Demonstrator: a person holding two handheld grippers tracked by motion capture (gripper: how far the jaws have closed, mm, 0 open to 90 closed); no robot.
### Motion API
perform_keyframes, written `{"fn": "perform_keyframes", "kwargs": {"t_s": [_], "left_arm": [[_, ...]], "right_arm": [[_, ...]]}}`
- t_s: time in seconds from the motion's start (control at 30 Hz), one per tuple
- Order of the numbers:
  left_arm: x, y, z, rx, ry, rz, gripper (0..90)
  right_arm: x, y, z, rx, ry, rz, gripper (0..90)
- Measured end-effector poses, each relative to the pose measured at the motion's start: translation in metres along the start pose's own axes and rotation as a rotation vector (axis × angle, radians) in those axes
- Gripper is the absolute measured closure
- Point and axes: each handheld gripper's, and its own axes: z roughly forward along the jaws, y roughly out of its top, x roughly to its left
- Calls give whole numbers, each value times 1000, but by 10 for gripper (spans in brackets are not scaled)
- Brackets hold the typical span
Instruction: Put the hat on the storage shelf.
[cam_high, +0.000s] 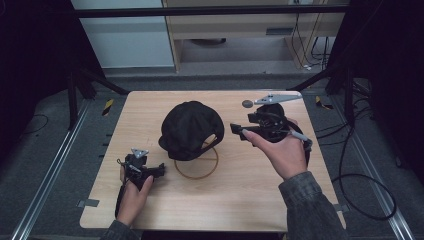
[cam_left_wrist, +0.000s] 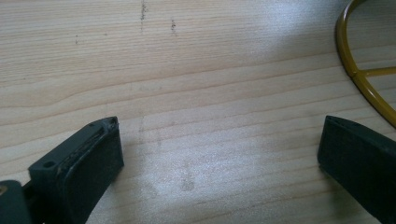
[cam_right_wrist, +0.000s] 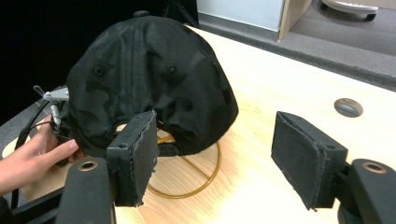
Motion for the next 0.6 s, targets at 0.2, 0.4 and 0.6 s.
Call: {"fn": "perform_keyframes", "kwargs": {"t_s": [0.2, 0.4, 0.6], "left_arm": [[3, 0, 0, -1, 4, -5, 0], [6, 0, 0, -1, 4, -6, 0], [11, 0, 0, 0, 11, -12, 0]], "right_arm": [[-8, -9, -9, -14, -26, 11, 275], [-15, -15, -15, -26, -62, 18, 211], [-22, -28, -17, -26, -91, 29, 151]]}}
